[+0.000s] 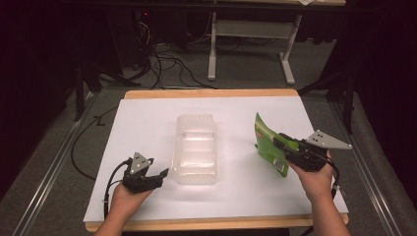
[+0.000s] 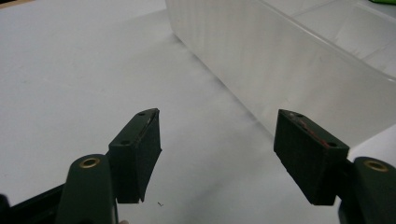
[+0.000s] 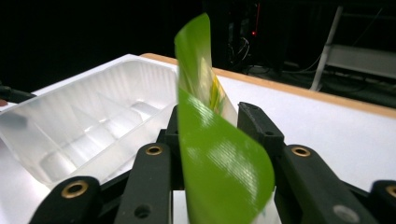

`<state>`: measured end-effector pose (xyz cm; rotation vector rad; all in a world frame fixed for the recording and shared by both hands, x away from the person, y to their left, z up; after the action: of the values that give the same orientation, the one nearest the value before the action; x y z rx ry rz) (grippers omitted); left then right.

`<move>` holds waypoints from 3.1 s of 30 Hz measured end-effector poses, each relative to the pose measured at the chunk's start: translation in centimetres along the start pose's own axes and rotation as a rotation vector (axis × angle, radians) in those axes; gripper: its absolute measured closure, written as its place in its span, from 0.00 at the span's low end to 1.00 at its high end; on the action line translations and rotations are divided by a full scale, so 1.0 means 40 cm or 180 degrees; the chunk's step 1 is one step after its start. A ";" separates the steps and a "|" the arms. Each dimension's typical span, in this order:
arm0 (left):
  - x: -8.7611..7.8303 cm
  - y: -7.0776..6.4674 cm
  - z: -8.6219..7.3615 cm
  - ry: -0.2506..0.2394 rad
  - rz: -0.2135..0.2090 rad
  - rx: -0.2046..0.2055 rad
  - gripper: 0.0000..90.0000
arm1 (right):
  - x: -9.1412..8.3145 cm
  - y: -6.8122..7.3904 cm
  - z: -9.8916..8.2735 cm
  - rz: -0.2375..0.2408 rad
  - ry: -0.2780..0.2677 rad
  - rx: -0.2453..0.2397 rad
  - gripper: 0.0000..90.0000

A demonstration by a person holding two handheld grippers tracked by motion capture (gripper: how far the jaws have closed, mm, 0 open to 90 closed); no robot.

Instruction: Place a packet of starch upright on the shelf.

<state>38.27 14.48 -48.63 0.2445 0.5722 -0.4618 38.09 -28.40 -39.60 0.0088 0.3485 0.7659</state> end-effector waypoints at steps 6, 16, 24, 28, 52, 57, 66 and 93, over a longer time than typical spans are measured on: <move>-0.002 0.003 0.002 -0.0029 0.0003 -0.0017 0.36 | -0.013 -0.033 -0.031 -0.0184 0.0001 0.0082 0.82; -0.003 0.003 0.005 -0.0049 0.0011 -0.0010 0.36 | -0.024 -0.060 -0.046 -0.0397 0.0013 0.0055 0.99; -0.007 0.003 0.007 -0.0082 0.0037 -0.0027 0.36 | -0.038 -0.032 -0.010 -0.0493 -0.0116 -0.0174 1.00; -0.009 0.005 0.009 -0.0110 0.0057 -0.0028 0.36 | -0.044 -0.026 0.003 -0.0473 -0.0181 -0.0212 1.00; -0.020 0.018 0.013 -0.0191 0.0109 -0.0086 0.36 | 0.052 0.099 0.128 0.0088 -0.0451 -0.0304 1.00; -0.020 0.020 0.013 -0.0197 0.0117 -0.0091 0.36 | 0.086 0.122 0.142 0.0193 -0.0481 -0.0320 1.00; -0.022 0.021 0.012 -0.0201 0.0118 -0.0095 0.36 | 0.129 0.173 0.173 0.0396 -0.0545 -0.0371 1.00; -0.024 0.024 0.010 -0.0195 0.0098 -0.0107 0.36 | 0.327 0.354 0.217 0.1140 -0.0481 -0.0630 1.00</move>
<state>38.20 15.52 -47.67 0.2061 0.5154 -0.4283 39.91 -8.23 -33.50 -0.0583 0.1257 1.1453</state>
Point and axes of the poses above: each handheld gripper's, and its own axes: x roughly forward along the jaws, z roughly out of its top, y roughly to its left, the point moved 6 cm from there along x, roughly forward along the jaws, and after that the axes turned 10 degrees about z, right-handed, at the moved point
